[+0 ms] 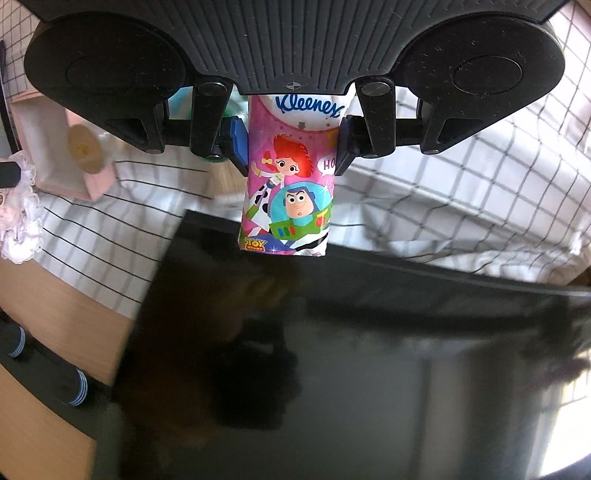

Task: Organize soft objects
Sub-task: 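Carry Kleenex pack in left tool and pink tissue in right tool over pink box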

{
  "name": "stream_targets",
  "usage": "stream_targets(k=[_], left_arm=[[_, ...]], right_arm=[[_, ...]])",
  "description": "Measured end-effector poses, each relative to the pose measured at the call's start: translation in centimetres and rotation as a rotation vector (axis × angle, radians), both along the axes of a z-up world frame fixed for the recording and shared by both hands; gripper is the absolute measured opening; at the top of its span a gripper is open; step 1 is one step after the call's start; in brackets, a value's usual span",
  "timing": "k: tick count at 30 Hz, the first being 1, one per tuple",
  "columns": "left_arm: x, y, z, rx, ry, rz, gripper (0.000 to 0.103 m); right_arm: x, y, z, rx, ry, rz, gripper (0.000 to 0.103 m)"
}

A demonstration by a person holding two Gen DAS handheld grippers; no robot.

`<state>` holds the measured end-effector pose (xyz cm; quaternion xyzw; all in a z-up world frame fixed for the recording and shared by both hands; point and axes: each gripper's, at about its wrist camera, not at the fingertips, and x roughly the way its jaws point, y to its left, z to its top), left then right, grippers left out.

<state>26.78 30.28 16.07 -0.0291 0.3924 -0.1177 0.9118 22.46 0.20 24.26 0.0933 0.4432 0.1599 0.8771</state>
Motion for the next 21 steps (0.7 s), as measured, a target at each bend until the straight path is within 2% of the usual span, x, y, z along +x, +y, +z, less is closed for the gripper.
stream_targets(k=[2,8,14,21], left_arm=[[-0.1,-2.2,0.5,0.013,-0.006,-0.013,0.05],[-0.9,-9.7,0.9,-0.015,0.009,-0.088,0.05],[-2.0,-18.6,0.1,-0.048,0.035,-0.213,0.05],[-3.7,-28.0,-1.8,-0.1,0.052,-0.375,0.051]], right_arm=[[-0.9,-2.4,0.1,-0.006,-0.012,-0.021,0.015],[-3.0,-8.3,-0.7,-0.03,-0.02,-0.091,0.015],[-5.3,-14.5,-1.4,-0.048,-0.031,-0.181,0.015],[-7.6,-20.3,-3.4,-0.012,-0.019,-0.299,0.016]])
